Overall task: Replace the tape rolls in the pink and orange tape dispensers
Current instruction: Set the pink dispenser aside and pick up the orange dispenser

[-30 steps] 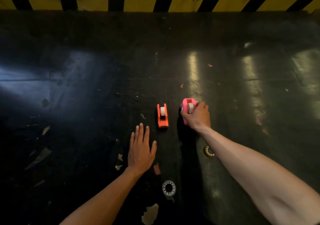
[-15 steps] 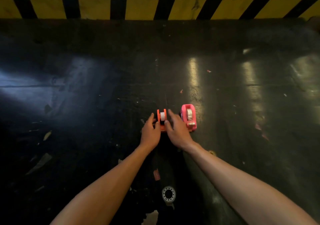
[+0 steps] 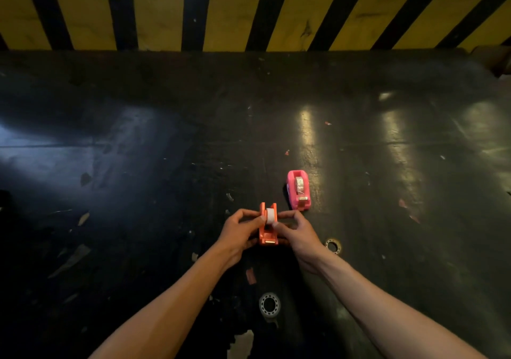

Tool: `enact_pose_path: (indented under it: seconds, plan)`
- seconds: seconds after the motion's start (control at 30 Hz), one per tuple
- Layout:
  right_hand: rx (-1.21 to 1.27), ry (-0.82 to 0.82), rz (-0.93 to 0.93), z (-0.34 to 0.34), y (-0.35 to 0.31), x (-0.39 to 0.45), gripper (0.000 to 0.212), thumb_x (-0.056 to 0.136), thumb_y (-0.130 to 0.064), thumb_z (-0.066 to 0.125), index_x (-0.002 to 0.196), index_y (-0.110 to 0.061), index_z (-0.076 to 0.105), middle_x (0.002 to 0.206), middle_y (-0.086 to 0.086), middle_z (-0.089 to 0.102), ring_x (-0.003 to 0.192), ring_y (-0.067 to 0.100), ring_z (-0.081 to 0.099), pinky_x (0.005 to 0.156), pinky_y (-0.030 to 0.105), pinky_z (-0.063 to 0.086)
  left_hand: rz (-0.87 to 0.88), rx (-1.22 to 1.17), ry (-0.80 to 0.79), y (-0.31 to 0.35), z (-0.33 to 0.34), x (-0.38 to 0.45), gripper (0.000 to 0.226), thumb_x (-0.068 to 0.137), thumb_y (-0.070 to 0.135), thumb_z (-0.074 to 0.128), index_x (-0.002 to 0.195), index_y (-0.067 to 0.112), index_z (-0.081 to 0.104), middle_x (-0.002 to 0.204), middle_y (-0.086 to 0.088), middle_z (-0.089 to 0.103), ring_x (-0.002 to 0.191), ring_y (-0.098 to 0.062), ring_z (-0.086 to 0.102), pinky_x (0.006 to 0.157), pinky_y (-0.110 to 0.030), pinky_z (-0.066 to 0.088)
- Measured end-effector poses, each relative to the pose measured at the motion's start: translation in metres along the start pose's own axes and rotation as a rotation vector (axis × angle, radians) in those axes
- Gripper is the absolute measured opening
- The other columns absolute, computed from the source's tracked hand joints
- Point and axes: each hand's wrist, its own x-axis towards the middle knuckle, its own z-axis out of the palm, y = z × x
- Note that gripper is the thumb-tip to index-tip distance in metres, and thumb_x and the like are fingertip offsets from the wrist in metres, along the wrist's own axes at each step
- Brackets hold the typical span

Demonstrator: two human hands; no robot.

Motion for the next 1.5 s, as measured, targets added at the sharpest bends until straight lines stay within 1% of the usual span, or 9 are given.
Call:
enact_pose_path:
  seconds: [0.17, 0.4, 0.5, 0.67, 0.87, 1.07, 1.23, 1.33, 1.5]
  plan:
    - [0.328, 0.024, 0.061, -0.006, 0.000, -0.008, 0.043, 0.079, -0.009, 0.075, 0.118, -0.011, 0.057, 0.098, 0.016, 0.076, 0.080, 0.024, 0.075, 0.059, 0.031, 0.059, -0.004, -0.213, 0.117, 0.003, -0.004, -0.013, 0.012, 0.088, 0.016, 0.073, 0.098, 0.015, 0.066, 0.090, -0.008, 0.076, 0.081, -0.021, 0.072, 0.062, -0.035, 0.059]
    - [0.238, -0.006, 0.097, -0.013, -0.005, -0.014, 0.064, 0.062, -0.020, 0.084, 0.120, -0.016, 0.057, 0.107, 0.017, 0.074, 0.083, 0.023, 0.074, 0.060, 0.031, 0.058, 0.383, 0.796, 0.353, -0.011, -0.038, -0.009, 0.026, 0.085, 0.027, 0.077, 0.107, 0.019, 0.067, 0.109, -0.002, 0.065, 0.091, -0.012, 0.063, 0.069, -0.025, 0.055]
    - [0.195, -0.039, 0.103, -0.012, -0.004, -0.015, 0.069, 0.057, -0.024, 0.090, 0.118, -0.018, 0.059, 0.111, 0.020, 0.072, 0.089, 0.028, 0.074, 0.065, 0.035, 0.059, 0.402, 0.919, 0.354, -0.013, -0.043, -0.005, 0.026, 0.084, 0.029, 0.077, 0.107, 0.022, 0.064, 0.113, -0.005, 0.062, 0.092, -0.011, 0.058, 0.068, -0.016, 0.043]
    - [0.154, -0.068, 0.087, -0.013, -0.001, -0.016, 0.082, 0.044, -0.033, 0.099, 0.116, -0.019, 0.063, 0.110, 0.020, 0.073, 0.094, 0.032, 0.073, 0.068, 0.038, 0.059, 0.430, 1.051, 0.386, -0.007, -0.035, -0.012, 0.038, 0.088, 0.043, 0.069, 0.122, 0.027, 0.058, 0.128, 0.001, 0.046, 0.116, -0.019, 0.047, 0.093, -0.031, 0.043]
    - [0.059, -0.143, 0.039, -0.005, -0.005, -0.021, 0.059, 0.059, -0.027, 0.093, 0.111, -0.020, 0.068, 0.113, 0.023, 0.070, 0.092, 0.032, 0.072, 0.068, 0.037, 0.058, 0.223, 0.456, -0.106, 0.012, -0.008, -0.030, 0.023, 0.094, 0.045, 0.061, 0.112, 0.032, 0.067, 0.117, 0.000, 0.069, 0.106, -0.013, 0.066, 0.093, -0.035, 0.052]
    - [0.077, -0.111, 0.037, -0.012, -0.007, -0.023, 0.051, 0.075, -0.018, 0.082, 0.120, -0.015, 0.060, 0.116, 0.024, 0.068, 0.096, 0.036, 0.072, 0.072, 0.042, 0.059, 0.229, 0.320, -0.064, 0.014, -0.007, -0.032, 0.017, 0.090, 0.028, 0.071, 0.107, 0.027, 0.070, 0.106, -0.003, 0.075, 0.091, -0.011, 0.072, 0.070, -0.023, 0.054]
    - [0.119, -0.015, 0.062, -0.022, -0.004, -0.021, 0.041, 0.083, -0.009, 0.075, 0.120, -0.016, 0.060, 0.119, 0.023, 0.066, 0.099, 0.035, 0.071, 0.072, 0.041, 0.059, 0.490, 0.991, 0.235, 0.006, -0.022, -0.029, 0.034, 0.089, 0.025, 0.072, 0.121, 0.024, 0.062, 0.119, 0.004, 0.065, 0.110, -0.013, 0.060, 0.094, -0.036, 0.053]
    - [0.104, -0.003, 0.064, -0.025, -0.002, -0.023, 0.038, 0.083, -0.009, 0.074, 0.117, -0.018, 0.060, 0.121, 0.024, 0.065, 0.104, 0.036, 0.069, 0.077, 0.044, 0.058, 0.627, 1.406, 0.230, -0.002, -0.030, -0.028, 0.033, 0.089, 0.032, 0.069, 0.122, 0.031, 0.062, 0.127, 0.007, 0.063, 0.118, -0.016, 0.053, 0.099, -0.038, 0.045]
    - [0.083, -0.001, 0.075, -0.026, -0.002, -0.026, 0.036, 0.084, -0.009, 0.073, 0.116, -0.020, 0.061, 0.119, 0.023, 0.066, 0.103, 0.034, 0.070, 0.076, 0.042, 0.059, 0.635, 1.605, 0.162, -0.009, -0.033, -0.021, 0.039, 0.091, 0.040, 0.064, 0.129, 0.035, 0.058, 0.140, 0.009, 0.056, 0.133, -0.018, 0.041, 0.104, -0.043, 0.036]
